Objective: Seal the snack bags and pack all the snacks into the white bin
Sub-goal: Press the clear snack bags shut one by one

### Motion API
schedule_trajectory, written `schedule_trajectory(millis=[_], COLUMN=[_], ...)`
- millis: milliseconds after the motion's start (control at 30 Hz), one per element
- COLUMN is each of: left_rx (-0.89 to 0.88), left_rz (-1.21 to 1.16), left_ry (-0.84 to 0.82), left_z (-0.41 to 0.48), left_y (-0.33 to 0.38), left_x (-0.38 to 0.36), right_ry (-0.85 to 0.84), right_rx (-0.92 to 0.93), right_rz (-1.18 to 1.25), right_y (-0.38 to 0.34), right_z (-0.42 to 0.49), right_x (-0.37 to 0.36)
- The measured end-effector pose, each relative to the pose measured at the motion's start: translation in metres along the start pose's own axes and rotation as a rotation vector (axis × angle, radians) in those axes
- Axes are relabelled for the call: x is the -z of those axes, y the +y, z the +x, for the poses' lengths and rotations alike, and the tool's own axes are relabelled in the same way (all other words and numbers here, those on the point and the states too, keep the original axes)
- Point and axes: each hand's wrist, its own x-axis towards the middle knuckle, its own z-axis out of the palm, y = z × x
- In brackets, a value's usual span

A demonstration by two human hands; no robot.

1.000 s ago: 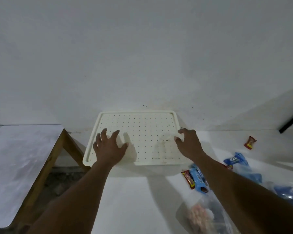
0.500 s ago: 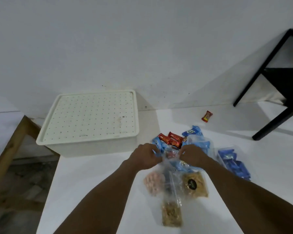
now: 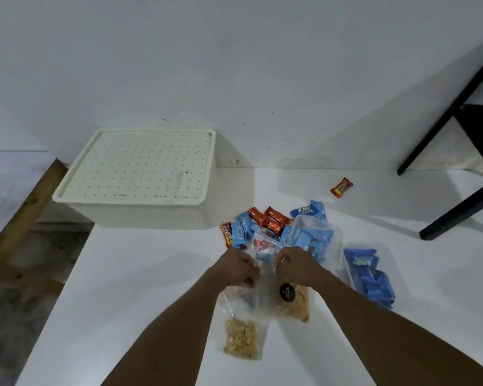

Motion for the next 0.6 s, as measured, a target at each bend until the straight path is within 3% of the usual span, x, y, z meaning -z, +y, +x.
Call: schedule_trajectory(millis=[67,200,300,400,600], left_rx=[0.033,0.001,-0.027,-0.062,-0.056], left_rz=[-0.202,-0.47,-0.605,-0.699,-0.795], left_ry=[-0.017,0.019,0.045,0.054,0.047], left_z=[-0.004,-0.004,0.0,0.001,0.004], left_y=[0.019,0.064,0.094,0.119,0.142], left_x=[-0.001,-0.015,-0.026,-0.03,-0.03], right_ry=[0.01,-0.183,-0.263,-0.224,-0.078], right_rx=[-0.075,-0.168,-0.117,0.015,0.096], right_rz=[0.158,0.436,0.568,0.605,0.658], right_y=[-0.004,-0.014,-0.021,-0.025,-0.026], right_z=[-0.003,-0.011,-0.015,-0.019,-0.02], right_x=[0.019,0.062,0.086,0.103,0.122])
